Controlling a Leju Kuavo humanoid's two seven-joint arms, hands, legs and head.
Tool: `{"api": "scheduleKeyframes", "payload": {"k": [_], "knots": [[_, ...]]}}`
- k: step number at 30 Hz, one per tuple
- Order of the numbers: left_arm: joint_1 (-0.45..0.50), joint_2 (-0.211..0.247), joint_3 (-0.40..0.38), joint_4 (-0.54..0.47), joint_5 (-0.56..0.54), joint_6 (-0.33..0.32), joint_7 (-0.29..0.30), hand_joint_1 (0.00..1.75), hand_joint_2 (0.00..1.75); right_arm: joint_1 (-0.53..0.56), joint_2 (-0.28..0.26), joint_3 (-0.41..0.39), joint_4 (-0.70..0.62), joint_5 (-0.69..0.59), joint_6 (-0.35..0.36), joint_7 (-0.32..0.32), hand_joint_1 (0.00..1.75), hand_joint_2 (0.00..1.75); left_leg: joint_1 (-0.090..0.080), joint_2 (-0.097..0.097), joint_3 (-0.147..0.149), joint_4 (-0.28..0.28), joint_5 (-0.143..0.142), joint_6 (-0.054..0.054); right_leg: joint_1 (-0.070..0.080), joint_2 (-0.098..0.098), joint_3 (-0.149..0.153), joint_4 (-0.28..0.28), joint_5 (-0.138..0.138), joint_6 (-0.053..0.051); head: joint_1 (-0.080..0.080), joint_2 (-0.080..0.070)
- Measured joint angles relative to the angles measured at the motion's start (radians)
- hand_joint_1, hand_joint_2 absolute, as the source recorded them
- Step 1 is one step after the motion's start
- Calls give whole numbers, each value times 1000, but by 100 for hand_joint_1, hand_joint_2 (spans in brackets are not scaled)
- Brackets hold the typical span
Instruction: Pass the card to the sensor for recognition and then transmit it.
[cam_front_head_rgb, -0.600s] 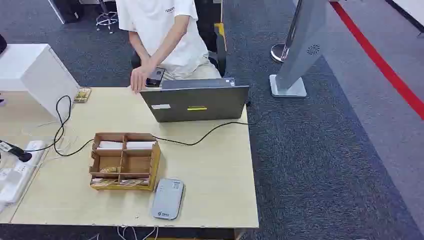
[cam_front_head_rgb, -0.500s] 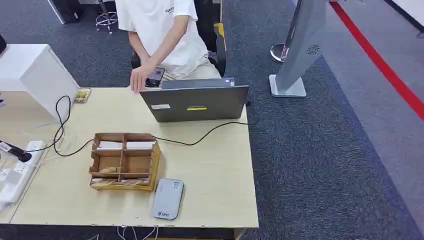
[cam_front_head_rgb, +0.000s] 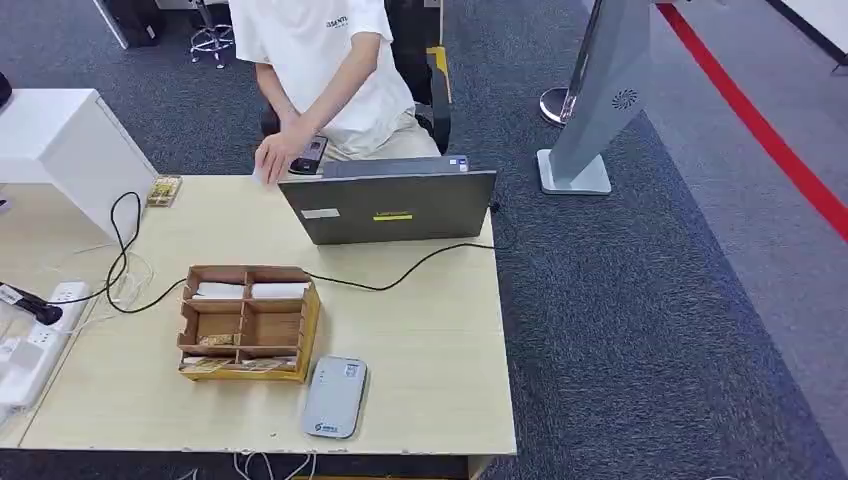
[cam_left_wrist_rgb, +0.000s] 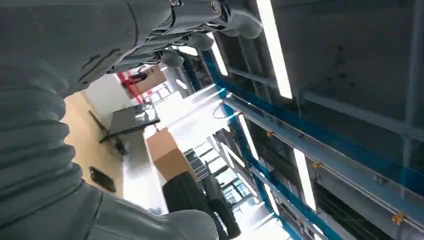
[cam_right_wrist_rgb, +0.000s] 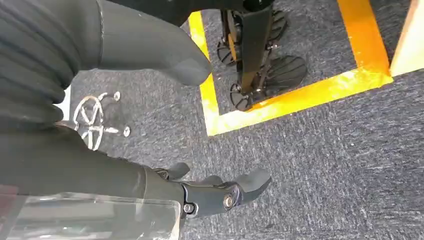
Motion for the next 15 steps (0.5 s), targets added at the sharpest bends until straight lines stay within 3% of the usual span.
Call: {"api": "scheduleKeyframes", "payload": {"k": [15], "knots": [[-250, 174, -228, 228, -302, -18, 185, 0, 175, -2, 0, 51, 3, 88, -4, 38, 0, 175, 0, 2, 0, 1, 0, 0, 0, 3, -1, 0, 1, 0, 0, 0]]}}
